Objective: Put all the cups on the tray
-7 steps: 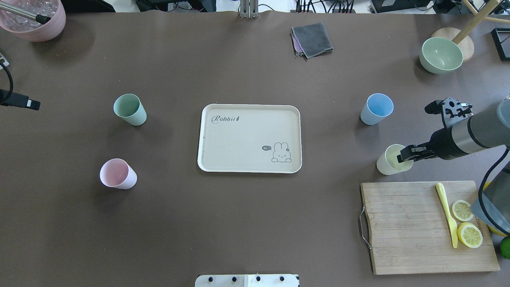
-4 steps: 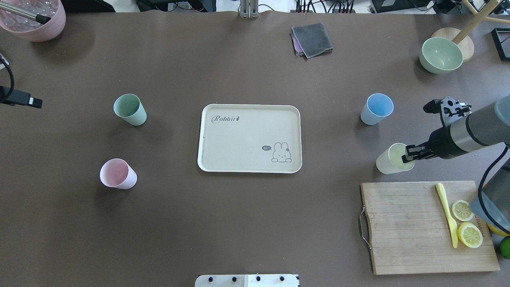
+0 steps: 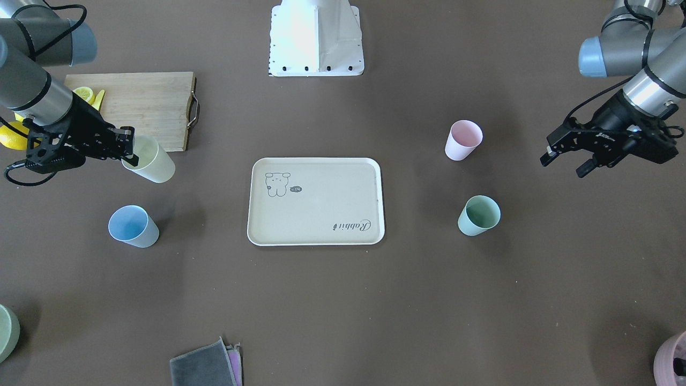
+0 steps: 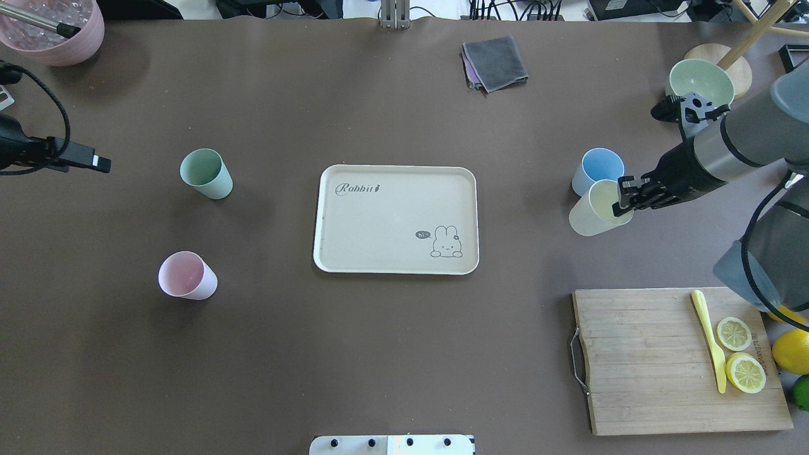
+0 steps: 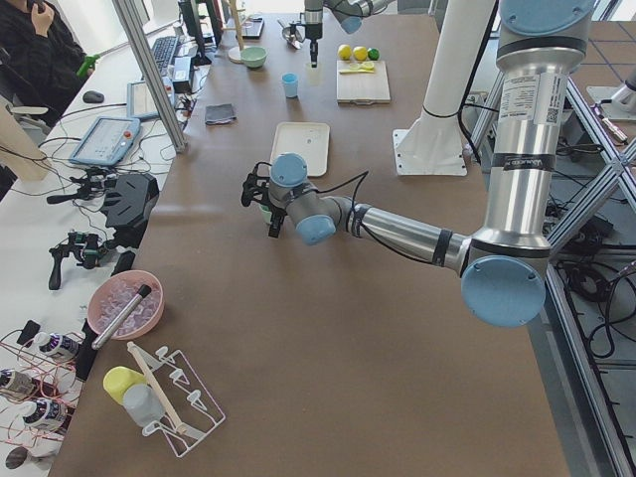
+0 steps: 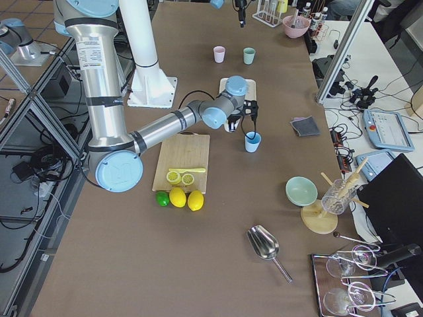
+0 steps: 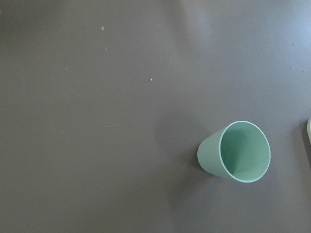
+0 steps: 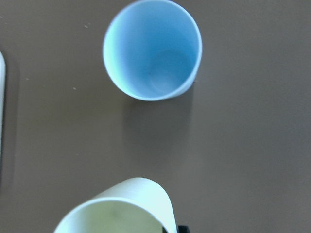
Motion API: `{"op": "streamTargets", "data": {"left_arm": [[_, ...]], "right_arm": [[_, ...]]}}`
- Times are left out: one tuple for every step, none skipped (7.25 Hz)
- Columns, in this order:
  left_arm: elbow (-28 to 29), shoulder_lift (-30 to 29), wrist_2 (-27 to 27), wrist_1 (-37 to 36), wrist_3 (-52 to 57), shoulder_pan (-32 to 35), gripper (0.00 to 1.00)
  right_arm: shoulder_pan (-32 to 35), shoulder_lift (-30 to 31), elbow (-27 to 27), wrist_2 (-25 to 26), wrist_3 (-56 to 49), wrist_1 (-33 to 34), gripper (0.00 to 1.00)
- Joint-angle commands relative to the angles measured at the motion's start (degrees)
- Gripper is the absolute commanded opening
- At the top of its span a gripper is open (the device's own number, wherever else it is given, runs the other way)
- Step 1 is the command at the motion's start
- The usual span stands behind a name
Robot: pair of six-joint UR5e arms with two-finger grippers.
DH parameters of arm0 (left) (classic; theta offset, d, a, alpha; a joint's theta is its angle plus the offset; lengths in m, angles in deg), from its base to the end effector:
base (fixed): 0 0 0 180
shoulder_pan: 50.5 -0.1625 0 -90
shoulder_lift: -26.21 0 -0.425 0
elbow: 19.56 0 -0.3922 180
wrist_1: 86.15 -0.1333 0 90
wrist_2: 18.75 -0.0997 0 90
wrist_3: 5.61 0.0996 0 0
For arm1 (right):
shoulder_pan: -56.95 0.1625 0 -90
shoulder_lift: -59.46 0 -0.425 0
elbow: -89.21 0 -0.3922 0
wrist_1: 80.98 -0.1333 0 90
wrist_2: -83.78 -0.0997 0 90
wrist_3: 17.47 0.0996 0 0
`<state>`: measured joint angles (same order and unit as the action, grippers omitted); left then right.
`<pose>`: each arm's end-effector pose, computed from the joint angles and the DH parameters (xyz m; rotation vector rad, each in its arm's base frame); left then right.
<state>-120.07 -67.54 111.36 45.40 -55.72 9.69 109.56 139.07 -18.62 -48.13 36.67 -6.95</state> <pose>0.2020 -0.4916 0.4503 0.3003 1.0858 0.0247 -0.2781 -0.4739 0.3787 0.0159 -1.0078 -0.0147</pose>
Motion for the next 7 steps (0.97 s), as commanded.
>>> {"op": "streamTargets", "data": {"left_arm": [[-3.01, -0.55, -6.25, -0.15, -5.33, -7.34, 0.97], [-3.64, -0.38, -7.75, -0.15, -7.00, -10.15, 0.97], [-4.08, 0.06, -9.86, -0.15, -7.11, -13.05, 0.97], [-4.08, 1.02, -10.31, -0.15, -7.11, -14.73, 0.97], [-4.17, 2.25, -10.40, 0.11, -7.02, -15.36, 0.97], [-4.26, 3.57, -10.32, 0.20, -6.93, -16.41, 0.97], [-4.52, 4.19, -10.32, 0.37, -6.85, -17.37, 0.97]], "right_arm": [[-1.19, -7.68, -0.45, 0.69, 2.54, 8.48, 0.00], [-2.68, -9.62, 0.25, 2.26, 2.81, 9.54, 0.00], [-3.82, -11.21, 1.38, 3.76, 2.82, 10.16, 0.00], [-4.53, -12.53, 2.35, 4.12, 2.90, 10.26, 0.00], [-4.97, -13.06, 2.54, 4.56, 3.34, 10.43, 0.00], [-5.15, -13.77, 2.54, 4.74, 4.22, 10.43, 0.00], [-5.24, -14.73, 2.62, 4.82, 4.22, 11.83, 0.00]]}}
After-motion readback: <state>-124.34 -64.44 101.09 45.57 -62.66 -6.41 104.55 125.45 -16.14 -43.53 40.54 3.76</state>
